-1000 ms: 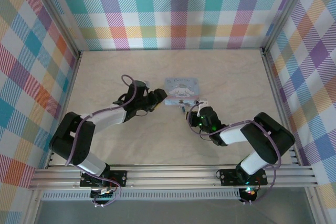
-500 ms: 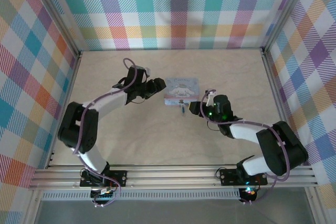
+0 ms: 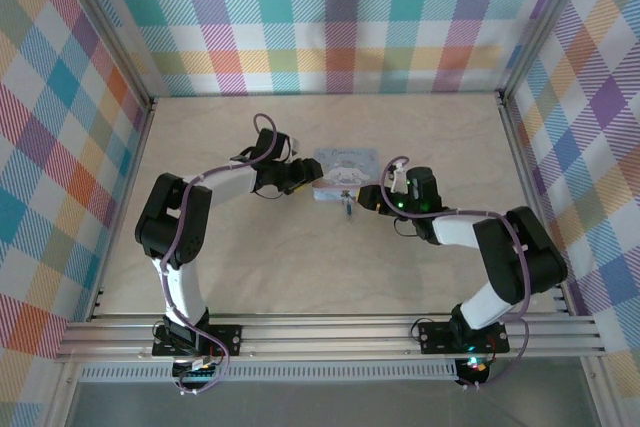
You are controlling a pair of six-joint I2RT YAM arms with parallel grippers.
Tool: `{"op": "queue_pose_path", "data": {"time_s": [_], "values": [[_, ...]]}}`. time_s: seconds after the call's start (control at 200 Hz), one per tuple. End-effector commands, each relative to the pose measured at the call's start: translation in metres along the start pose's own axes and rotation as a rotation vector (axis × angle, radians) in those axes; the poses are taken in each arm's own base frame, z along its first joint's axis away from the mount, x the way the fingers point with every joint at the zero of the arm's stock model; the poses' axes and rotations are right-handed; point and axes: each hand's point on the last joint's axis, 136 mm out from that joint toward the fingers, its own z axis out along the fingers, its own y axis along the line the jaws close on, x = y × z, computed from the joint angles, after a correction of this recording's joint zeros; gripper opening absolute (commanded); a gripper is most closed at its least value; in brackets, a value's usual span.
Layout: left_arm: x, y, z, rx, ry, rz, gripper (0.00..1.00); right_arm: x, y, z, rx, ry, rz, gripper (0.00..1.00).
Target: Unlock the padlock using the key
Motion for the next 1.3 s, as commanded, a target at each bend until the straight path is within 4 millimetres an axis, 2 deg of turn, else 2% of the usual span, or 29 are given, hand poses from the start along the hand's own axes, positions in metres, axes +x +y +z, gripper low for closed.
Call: {"op": "queue_pose_path", "data": {"time_s": [0.0, 0.205, 0.345, 0.53, 0.7, 0.86, 0.99, 1.11, 1.295], "values": [[0.02, 0.016, 0.006, -0.06, 0.063, 0.022, 0.59, -0.01, 0.003, 0.006, -0.036, 0.013, -0.02, 0.57], [0.043, 0.04, 0.006, -0.114, 0.09, -0.005, 0.57, -0.02, -0.009, 0.018, -0.021, 0.006, -0.04, 0.59], [0.056, 0.049, 0.004, -0.124, 0.102, -0.022, 0.57, -0.025, -0.008, 0.024, -0.043, 0.009, -0.056, 0.59], [0.057, 0.046, 0.0, -0.112, 0.089, -0.031, 0.57, -0.022, -0.01, 0.012, -0.022, -0.006, -0.057, 0.59], [0.049, 0.031, -0.01, -0.086, 0.061, -0.014, 0.6, -0.009, 0.002, -0.008, -0.053, -0.002, -0.027, 0.57], [0.034, 0.011, -0.03, -0.065, 0.007, 0.019, 0.63, 0.006, 0.007, -0.012, -0.08, 0.059, 0.063, 0.54], [0.023, -0.011, -0.048, -0.029, -0.04, 0.044, 0.63, 0.016, 0.011, -0.005, -0.113, 0.08, 0.06, 0.52], [0.018, -0.034, -0.062, 0.023, -0.066, 0.074, 0.61, 0.021, 0.006, 0.005, -0.109, 0.093, 0.068, 0.49], [0.024, -0.065, -0.061, 0.073, -0.049, 0.122, 0.58, 0.028, -0.003, 0.022, -0.095, 0.131, 0.079, 0.48]]}}
